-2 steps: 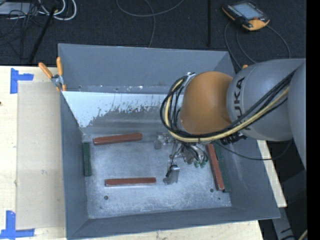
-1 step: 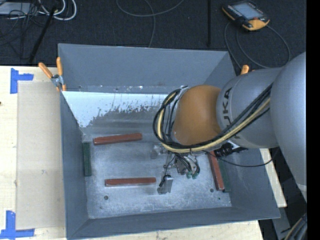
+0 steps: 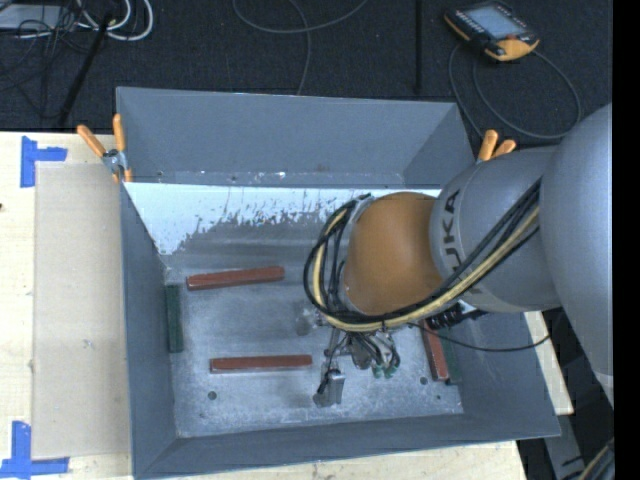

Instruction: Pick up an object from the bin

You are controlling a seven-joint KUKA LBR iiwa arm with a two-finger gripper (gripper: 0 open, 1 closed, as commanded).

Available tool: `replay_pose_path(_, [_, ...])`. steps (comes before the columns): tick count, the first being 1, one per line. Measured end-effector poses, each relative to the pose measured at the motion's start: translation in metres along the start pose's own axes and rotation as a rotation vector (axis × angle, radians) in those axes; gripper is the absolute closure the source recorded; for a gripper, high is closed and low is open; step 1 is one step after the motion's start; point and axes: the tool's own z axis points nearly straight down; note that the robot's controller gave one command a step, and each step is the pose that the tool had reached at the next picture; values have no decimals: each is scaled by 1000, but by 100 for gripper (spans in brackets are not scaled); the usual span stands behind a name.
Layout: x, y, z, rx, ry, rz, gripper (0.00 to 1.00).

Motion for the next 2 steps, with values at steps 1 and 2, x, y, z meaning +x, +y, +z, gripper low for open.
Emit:
replay_pose_path(1, [1,15,16,-1,3,-170,0])
replay_pose_path(2, [17,89,29,0,1,8,100])
